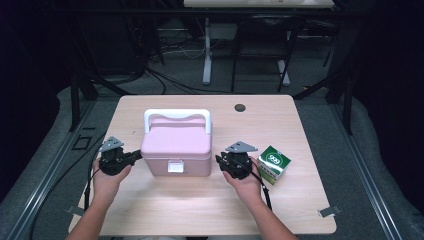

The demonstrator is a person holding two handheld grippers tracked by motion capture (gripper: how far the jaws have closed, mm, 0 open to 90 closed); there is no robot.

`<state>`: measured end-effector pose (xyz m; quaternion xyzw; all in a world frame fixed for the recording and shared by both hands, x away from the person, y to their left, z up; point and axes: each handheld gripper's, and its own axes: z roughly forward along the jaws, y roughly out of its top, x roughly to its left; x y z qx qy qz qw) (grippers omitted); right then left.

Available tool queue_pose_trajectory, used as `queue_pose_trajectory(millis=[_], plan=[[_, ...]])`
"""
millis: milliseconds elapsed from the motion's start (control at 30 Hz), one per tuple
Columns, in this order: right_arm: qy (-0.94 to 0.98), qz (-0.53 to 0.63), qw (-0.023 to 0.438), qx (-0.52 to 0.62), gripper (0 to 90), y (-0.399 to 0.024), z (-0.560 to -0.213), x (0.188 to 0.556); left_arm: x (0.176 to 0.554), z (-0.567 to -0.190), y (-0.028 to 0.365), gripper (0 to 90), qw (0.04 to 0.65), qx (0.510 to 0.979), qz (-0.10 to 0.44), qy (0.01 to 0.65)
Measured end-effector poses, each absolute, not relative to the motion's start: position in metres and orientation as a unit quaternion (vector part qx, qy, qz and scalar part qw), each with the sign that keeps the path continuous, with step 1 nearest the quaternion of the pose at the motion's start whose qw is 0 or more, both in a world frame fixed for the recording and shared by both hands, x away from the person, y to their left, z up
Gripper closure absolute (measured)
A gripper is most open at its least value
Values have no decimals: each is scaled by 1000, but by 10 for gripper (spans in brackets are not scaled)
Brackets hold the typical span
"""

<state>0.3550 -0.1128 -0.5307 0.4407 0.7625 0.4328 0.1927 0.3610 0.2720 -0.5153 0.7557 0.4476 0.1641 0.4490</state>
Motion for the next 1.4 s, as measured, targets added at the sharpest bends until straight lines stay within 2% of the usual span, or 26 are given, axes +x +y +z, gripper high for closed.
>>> queue_pose_trajectory(millis=[333,567,800,833,900,1400], plan=[[750,441,197,453,766,-116,-529,358,357,-515,259,862,444,765,166,436],[748,445,190,454,776,-116,-530,358,354,-515,256,884,442,764,169,439],[748,444,197,452,859,-112,-530,354,351,-515,255,892,443,761,170,442],[748,441,206,451,891,-110,-530,353,350,-515,255,893,443,762,169,442],[750,437,213,448,900,-108,-530,351,349,-515,254,893,440,762,172,443],[758,426,208,449,900,-113,-526,341,344,-513,248,895,433,769,170,439]])
